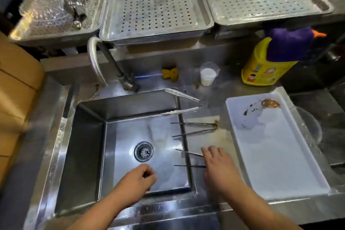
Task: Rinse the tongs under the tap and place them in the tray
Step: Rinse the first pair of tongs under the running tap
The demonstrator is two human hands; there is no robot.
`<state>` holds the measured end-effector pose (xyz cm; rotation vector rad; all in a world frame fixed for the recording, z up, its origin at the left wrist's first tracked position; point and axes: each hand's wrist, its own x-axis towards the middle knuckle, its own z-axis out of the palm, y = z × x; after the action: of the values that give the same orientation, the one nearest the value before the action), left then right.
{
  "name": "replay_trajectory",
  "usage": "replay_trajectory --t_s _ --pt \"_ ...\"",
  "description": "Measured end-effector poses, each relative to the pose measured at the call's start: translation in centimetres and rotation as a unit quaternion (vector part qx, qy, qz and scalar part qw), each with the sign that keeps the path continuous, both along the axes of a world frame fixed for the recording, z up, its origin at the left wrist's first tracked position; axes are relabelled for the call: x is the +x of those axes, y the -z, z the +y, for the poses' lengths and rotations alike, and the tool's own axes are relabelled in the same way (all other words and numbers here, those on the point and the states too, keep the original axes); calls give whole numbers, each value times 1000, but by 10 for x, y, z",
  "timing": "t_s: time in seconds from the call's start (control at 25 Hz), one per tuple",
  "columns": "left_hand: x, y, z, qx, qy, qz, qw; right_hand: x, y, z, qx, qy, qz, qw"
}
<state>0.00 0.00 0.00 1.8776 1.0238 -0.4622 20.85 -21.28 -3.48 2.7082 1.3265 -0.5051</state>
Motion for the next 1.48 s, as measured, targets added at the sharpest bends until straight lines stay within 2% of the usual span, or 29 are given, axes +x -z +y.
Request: replay_trajectory --t_s 0.16,0.24,0.32,0.4,0.52,0.68,0.76,0.84,0.96,1.04,1.16,1.24,1.32,1.36,1.48 --pt "41 16 10 -151 -150 -40 976 9 8 4 -55 -22 -1 998" --pt "41 20 15 -180 -176 -44 967 4 9 10 -22 -3 29 999" --pt "28 15 20 -222 -165 -44 960 -10 -3 26 59 65 115 989" --pt "20 4 24 -268 -134 -44 953 -31 -20 47 138 118 222 958" --pt "0 -21 48 -322 -117 -73 937 -75 -51 103 192 168 327 910" --pt "-23 -39 97 -328 -155 -141 921 -119 -75 176 204 209 491 821" --pt "-32 -36 120 -336 -198 -169 905 -131 -78 204 191 206 520 807" --pt "-41 -30 141 -343 -222 -184 894 -136 -81 226 164 192 522 815" --pt "-47 -15 162 -272 -225 -153 923 -122 -83 242 54 132 447 883" --pt "-51 -5 174 -255 -228 -127 931 -98 -78 250 27 132 379 916" --pt "-52 2 187 -310 -261 -114 907 -42 -67 284 118 235 314 912" --pt "-47 4 191 -354 -296 -112 880 2 -58 325 185 291 285 894" --pt "-41 5 193 -382 -310 -110 864 35 -48 376 235 363 380 817" --pt "-38 5 193 -392 -311 -110 859 46 -47 398 233 382 389 805" --pt "-28 4 192 -421 -309 -128 843 67 -30 443 235 341 282 865"
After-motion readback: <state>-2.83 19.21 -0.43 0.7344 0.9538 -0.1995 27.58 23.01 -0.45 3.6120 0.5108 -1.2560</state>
